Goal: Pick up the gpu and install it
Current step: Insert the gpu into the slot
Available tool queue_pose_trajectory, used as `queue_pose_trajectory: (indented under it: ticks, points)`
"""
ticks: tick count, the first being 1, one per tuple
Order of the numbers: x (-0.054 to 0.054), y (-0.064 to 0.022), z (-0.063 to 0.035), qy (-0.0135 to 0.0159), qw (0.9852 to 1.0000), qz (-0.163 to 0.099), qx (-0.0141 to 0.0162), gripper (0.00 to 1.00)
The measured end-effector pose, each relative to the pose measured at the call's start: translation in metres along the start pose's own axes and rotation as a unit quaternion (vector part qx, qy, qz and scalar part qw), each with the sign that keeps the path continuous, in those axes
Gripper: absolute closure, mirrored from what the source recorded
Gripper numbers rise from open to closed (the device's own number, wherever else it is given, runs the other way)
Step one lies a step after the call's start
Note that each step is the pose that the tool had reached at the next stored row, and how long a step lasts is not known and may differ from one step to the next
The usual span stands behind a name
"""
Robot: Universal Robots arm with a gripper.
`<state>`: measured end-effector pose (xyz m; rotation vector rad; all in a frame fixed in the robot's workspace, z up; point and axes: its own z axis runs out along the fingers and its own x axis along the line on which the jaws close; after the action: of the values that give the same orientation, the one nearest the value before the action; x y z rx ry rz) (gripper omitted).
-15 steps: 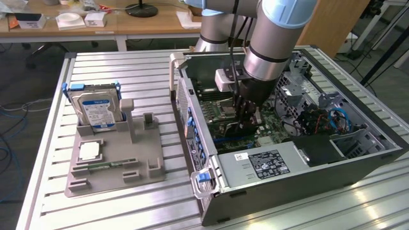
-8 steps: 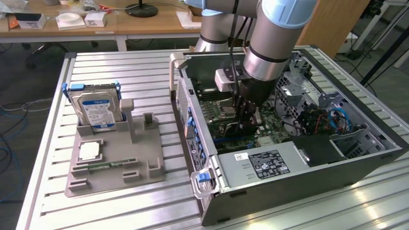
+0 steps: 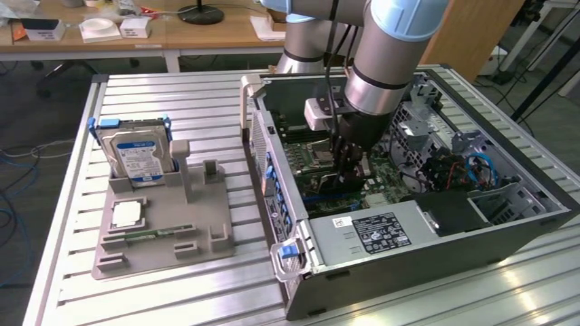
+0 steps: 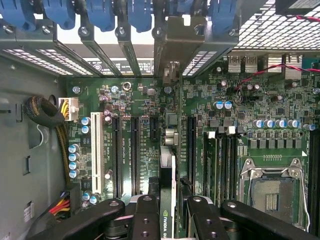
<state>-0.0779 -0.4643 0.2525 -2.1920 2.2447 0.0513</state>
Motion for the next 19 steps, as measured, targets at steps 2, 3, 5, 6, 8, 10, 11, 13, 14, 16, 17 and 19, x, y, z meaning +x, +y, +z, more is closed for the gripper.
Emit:
queue_pose_trajectory:
  ticks: [2, 3, 5, 6, 8, 10, 11, 13, 14, 16, 17, 19]
  points:
    - [0.0000, 0.0000, 0.0000, 0.0000, 1.0000, 0.000, 0.0000, 0.74]
    - [0.0000, 0.0000, 0.0000, 0.0000, 1.0000, 0.000, 0.0000, 0.74]
    - [0.0000, 0.0000, 0.0000, 0.0000, 1.0000, 0.000, 0.0000, 0.74]
    - [0.0000, 0.0000, 0.0000, 0.0000, 1.0000, 0.000, 0.0000, 0.74]
    - [0.0000, 0.0000, 0.0000, 0.0000, 1.0000, 0.000, 0.0000, 0.74]
    - [0.0000, 0.0000, 0.0000, 0.0000, 1.0000, 0.000, 0.0000, 0.74]
    - [0.0000, 0.0000, 0.0000, 0.0000, 1.0000, 0.000, 0.0000, 0.74]
    - [0.0001, 0.0000, 0.0001, 0.0002, 1.0000, 0.000, 0.0000, 0.74]
    - [0.0001, 0.0000, 0.0003, 0.0001, 1.0000, 0.000, -0.0001, 0.74]
    - [0.0000, 0.0000, 0.0006, -0.0001, 1.0000, 0.000, 0.0000, 0.74]
    - [0.0000, 0.0000, 0.0007, -0.0001, 1.0000, 0.000, 0.0000, 0.74]
    - [0.0000, 0.0000, 0.0005, -0.0001, 1.0000, 0.000, 0.0000, 0.74]
